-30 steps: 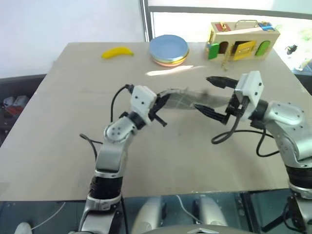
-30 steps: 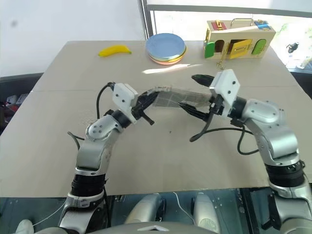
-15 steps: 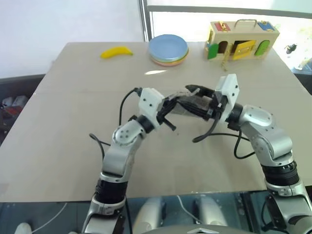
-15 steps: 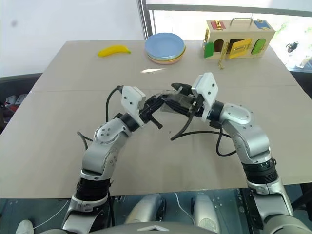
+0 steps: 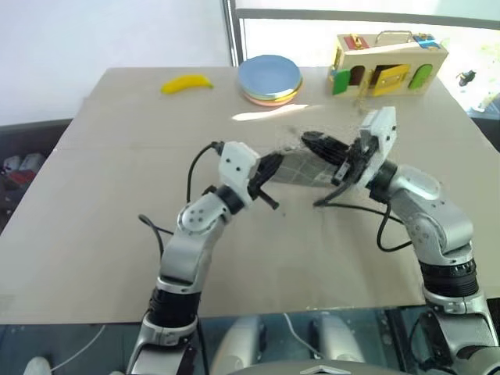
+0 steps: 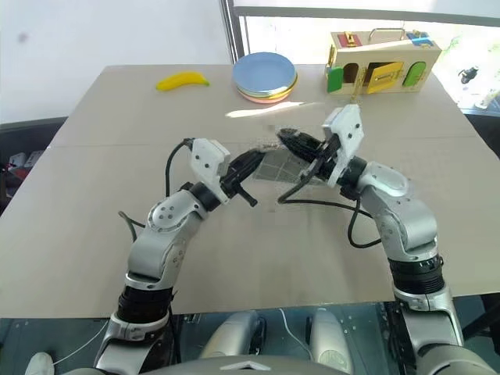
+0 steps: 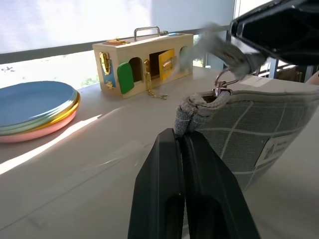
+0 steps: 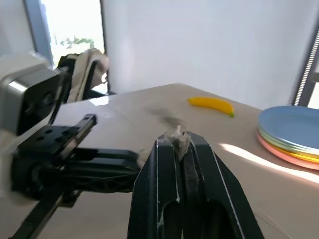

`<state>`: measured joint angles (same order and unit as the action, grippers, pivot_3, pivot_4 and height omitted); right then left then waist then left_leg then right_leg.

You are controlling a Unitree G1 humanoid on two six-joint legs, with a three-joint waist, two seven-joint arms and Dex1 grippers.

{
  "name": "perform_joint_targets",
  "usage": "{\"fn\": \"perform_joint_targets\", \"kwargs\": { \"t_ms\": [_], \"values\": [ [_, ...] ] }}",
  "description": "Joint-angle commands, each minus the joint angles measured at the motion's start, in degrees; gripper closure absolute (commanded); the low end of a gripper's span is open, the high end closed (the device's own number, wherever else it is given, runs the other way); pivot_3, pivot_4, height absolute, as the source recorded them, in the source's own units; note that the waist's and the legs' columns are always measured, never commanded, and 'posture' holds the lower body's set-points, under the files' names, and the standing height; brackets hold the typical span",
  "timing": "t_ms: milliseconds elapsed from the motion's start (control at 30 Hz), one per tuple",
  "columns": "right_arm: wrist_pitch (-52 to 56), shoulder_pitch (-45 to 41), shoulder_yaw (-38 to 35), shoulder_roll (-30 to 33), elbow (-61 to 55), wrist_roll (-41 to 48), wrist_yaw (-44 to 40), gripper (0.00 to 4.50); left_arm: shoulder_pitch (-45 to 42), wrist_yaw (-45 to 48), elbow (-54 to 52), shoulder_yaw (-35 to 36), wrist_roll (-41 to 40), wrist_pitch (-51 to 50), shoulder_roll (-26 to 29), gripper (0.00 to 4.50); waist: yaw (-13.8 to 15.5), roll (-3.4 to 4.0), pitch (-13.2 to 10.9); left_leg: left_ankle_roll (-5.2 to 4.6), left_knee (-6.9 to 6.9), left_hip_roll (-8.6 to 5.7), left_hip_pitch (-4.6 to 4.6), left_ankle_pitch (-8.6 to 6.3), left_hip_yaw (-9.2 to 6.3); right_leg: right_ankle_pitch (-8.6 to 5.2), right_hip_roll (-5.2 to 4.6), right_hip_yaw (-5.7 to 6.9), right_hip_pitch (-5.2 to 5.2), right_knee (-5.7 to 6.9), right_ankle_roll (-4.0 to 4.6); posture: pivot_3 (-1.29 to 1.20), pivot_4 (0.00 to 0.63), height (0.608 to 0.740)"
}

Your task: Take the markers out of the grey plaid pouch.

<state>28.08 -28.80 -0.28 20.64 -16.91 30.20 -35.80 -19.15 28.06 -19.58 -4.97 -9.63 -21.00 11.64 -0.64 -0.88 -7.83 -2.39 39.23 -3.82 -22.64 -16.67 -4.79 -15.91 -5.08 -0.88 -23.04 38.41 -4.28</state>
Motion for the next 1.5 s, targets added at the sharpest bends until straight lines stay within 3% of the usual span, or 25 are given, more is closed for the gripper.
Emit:
{"fn": "perform_joint_targets", "kwargs": {
  "t_ms": [33, 367, 667, 767, 967, 1000, 1200, 1233, 1300, 1500],
  "values": [
    [0.7, 1.3, -6.7, 0.1, 0.5, 2.3, 3.8, 4.47, 1.1, -2.5, -2.0, 3.4, -1.2, -0.7, 0.7, 4.5, 0.0, 0.0, 0.0, 0.0, -0.01, 0.0, 0.0, 0.0, 0.0, 0.0, -0.01, -0.02, 0.0, -0.01, 0.0, 0.0, 0.15, 0.74],
    [1.9, 8.5, -15.5, 4.1, 4.4, 4.6, 6.0, 4.47, 2.8, -3.7, -2.6, 6.6, -2.9, -2.2, 4.0, 4.5, 0.0, 0.08, 0.0, 0.0, -0.06, 0.0, 0.0, 0.0, 0.03, 0.0, 0.01, -0.03, 0.0, -0.03, 0.0, 0.0, 0.15, 0.74],
    [1.6, 9.0, -19.5, 8.8, 9.8, 2.1, 9.2, 4.47, 4.7, -3.1, -3.0, 6.9, -3.9, -2.4, 6.4, 4.5, 0.0, 0.13, -0.1, 0.0, -0.07, 0.0, 0.0, 0.0, 0.05, 0.0, 0.01, -0.07, -0.01, -0.03, 0.0, 0.0, 0.15, 0.74],
    [1.3, 8.9, -19.9, 10.5, 10.2, 1.3, 9.3, 3.54, 5.5, -2.8, -3.4, 7.1, -4.2, -2.6, 7.0, 4.5, 0.0, 0.14, -0.1, 0.0, -0.07, 0.0, 0.0, 0.0, 0.07, 0.0, -0.01, -0.09, 0.0, -0.03, 0.0, 0.0, 0.15, 0.74],
    [2.2, 8.6, -17.5, 14.4, 7.0, 1.8, 3.6, 0.43, 5.6, -2.4, -3.7, 5.1, -3.7, -1.9, 7.4, 4.5, 0.1, 0.18, -0.1, 0.0, -0.09, 0.0, 0.0, 0.0, 0.08, 0.0, -0.01, -0.09, 0.0, -0.07, 0.0, 0.0, 0.15, 0.74],
    [2.8, 8.2, -16.3, 15.1, 5.1, 2.5, 2.0, 0.17, 5.7, -2.6, -4.2, 4.7, -3.9, -2.2, 7.2, 4.5, 0.1, 0.22, -0.1, 0.0, -0.09, 0.0, 0.0, 0.0, 0.09, 0.0, -0.01, -0.09, 0.0, -0.08, 0.0, 0.0, 0.15, 0.74],
    [3.6, 4.9, -8.6, 17.0, -3.0, 2.5, -3.4, 0.17, 6.8, -1.2, -5.6, 1.3, -2.4, -0.7, 7.9, 4.5, 0.0, 0.26, -0.1, -0.01, -0.14, 0.02, 0.0, 0.0, 0.06, 0.0, -0.01, -0.13, -0.01, -0.11, 0.0, 0.0, 0.15, 0.74],
    [3.6, 4.5, -6.9, 17.1, -4.0, 1.9, -4.2, 0.41, 7.0, -0.9, -5.6, 0.5, -1.8, -0.1, 8.2, 4.5, 0.0, 0.26, -0.1, 0.0, -0.14, 0.02, 0.0, 0.0, 0.05, 0.0, 0.0, -0.12, -0.01, -0.12, 0.0, 0.0, 0.15, 0.74],
    [3.6, 4.0, -4.2, 17.0, -5.0, 1.1, -5.2, 1.1, 7.3, -0.8, -5.7, -0.6, -1.1, 0.7, 8.3, 4.5, 0.1, 0.26, -0.1, -0.01, -0.15, 0.02, 0.0, 0.0, 0.03, 0.0, -0.02, -0.11, 0.0, -0.17, 0.0, 0.0, 0.15, 0.74],
    [-0.4, 3.9, 0.5, 15.8, -1.9, -3.6, -6.7, 4.0, 7.1, -1.3, -5.3, -1.8, 0.3, 1.9, 7.8, 4.5, 0.6, 0.25, -0.1, -0.01, -0.14, 0.01, -0.06, 0.0, -0.01, 0.03, -0.05, -0.04, 0.02, -0.3, 0.05, 0.0, 0.15, 0.74]
  ]
}}
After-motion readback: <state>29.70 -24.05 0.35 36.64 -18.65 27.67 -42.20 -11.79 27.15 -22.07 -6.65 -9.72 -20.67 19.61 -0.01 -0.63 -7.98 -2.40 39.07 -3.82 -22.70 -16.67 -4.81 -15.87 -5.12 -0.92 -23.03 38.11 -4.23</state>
